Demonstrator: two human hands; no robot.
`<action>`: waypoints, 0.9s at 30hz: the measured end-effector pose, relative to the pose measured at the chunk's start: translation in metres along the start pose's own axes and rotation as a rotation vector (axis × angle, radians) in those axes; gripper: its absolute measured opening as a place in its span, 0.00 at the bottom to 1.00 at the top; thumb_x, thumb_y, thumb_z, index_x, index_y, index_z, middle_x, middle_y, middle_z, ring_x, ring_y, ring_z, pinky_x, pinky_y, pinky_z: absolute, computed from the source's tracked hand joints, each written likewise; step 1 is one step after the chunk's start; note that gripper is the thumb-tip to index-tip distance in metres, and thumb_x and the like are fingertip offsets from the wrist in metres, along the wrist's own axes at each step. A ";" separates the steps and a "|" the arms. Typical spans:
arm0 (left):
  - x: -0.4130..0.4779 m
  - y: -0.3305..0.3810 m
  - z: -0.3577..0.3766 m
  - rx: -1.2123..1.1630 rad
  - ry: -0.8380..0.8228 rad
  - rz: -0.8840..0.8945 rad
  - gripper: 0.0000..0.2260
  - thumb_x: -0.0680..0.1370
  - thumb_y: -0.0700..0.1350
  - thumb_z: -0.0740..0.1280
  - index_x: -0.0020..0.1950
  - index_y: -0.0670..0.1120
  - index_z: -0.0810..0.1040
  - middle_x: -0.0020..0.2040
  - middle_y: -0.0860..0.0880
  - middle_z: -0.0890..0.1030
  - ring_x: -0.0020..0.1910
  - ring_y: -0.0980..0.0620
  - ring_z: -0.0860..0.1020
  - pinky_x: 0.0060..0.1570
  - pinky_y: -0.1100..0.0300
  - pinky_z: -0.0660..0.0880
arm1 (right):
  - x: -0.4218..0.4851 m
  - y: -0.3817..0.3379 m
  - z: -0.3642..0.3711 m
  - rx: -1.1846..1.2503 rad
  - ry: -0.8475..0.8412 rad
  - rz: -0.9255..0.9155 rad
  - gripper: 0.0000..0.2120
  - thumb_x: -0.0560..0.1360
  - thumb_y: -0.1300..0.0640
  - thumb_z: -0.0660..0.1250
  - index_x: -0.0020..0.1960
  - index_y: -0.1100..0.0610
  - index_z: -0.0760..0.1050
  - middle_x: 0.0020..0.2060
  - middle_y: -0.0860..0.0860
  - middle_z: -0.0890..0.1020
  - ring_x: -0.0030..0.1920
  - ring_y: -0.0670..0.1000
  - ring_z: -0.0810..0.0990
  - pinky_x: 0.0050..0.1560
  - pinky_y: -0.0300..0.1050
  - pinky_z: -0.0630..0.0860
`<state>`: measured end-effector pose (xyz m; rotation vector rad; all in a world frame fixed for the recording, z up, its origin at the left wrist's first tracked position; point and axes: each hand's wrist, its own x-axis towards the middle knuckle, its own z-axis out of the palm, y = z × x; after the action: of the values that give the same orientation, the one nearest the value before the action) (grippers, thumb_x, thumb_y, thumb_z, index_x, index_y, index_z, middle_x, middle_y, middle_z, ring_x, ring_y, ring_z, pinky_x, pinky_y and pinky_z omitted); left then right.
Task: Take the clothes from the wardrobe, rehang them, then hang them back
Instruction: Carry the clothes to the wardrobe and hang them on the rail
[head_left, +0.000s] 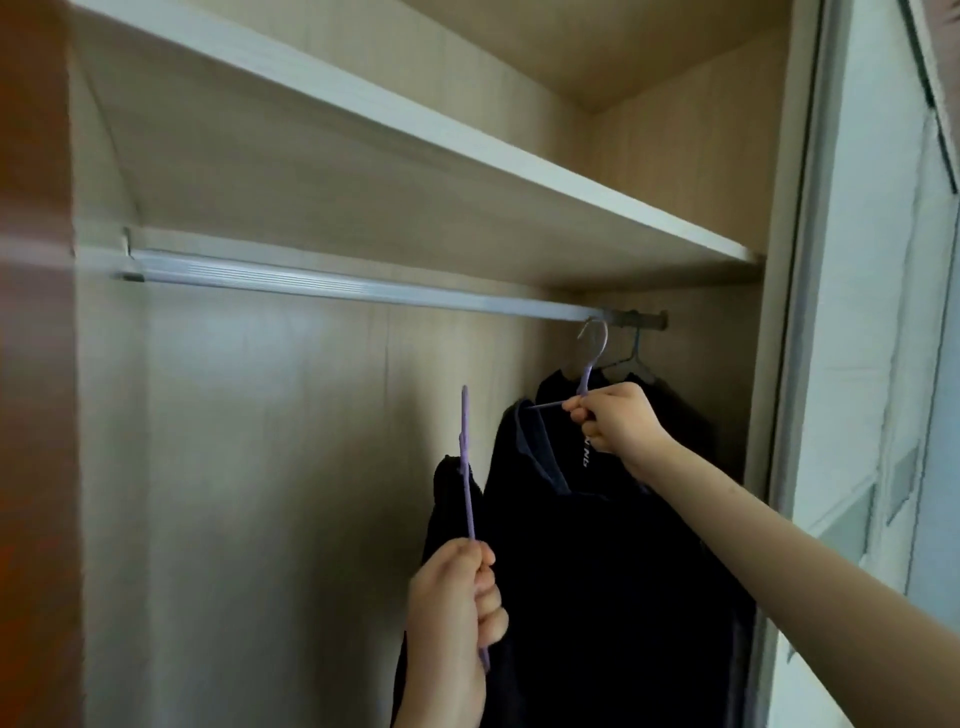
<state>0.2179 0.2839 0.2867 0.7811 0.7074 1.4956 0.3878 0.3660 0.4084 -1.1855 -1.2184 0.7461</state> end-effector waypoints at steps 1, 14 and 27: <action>0.012 -0.001 0.002 0.012 0.000 0.015 0.13 0.80 0.33 0.55 0.36 0.38 0.70 0.21 0.52 0.61 0.15 0.60 0.56 0.16 0.73 0.54 | 0.016 -0.001 0.003 -0.003 -0.031 -0.020 0.13 0.78 0.68 0.56 0.40 0.66 0.76 0.29 0.53 0.72 0.19 0.43 0.64 0.18 0.33 0.58; 0.115 0.028 0.031 0.286 0.239 0.246 0.15 0.79 0.32 0.55 0.33 0.40 0.70 0.20 0.52 0.60 0.15 0.60 0.55 0.17 0.74 0.53 | 0.183 -0.025 0.063 0.076 -0.358 -0.104 0.13 0.75 0.73 0.51 0.50 0.70 0.74 0.29 0.56 0.73 0.14 0.42 0.62 0.16 0.33 0.55; 0.200 0.085 0.046 0.235 0.353 0.103 0.17 0.81 0.34 0.51 0.33 0.41 0.66 0.14 0.53 0.61 0.09 0.60 0.56 0.09 0.70 0.50 | 0.214 0.015 0.077 0.130 -0.482 -0.022 0.12 0.75 0.74 0.55 0.42 0.71 0.77 0.29 0.57 0.72 0.14 0.43 0.62 0.15 0.33 0.56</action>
<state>0.2001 0.4768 0.3956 0.7445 1.1382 1.6837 0.3680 0.5888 0.4525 -0.9089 -1.5459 1.1183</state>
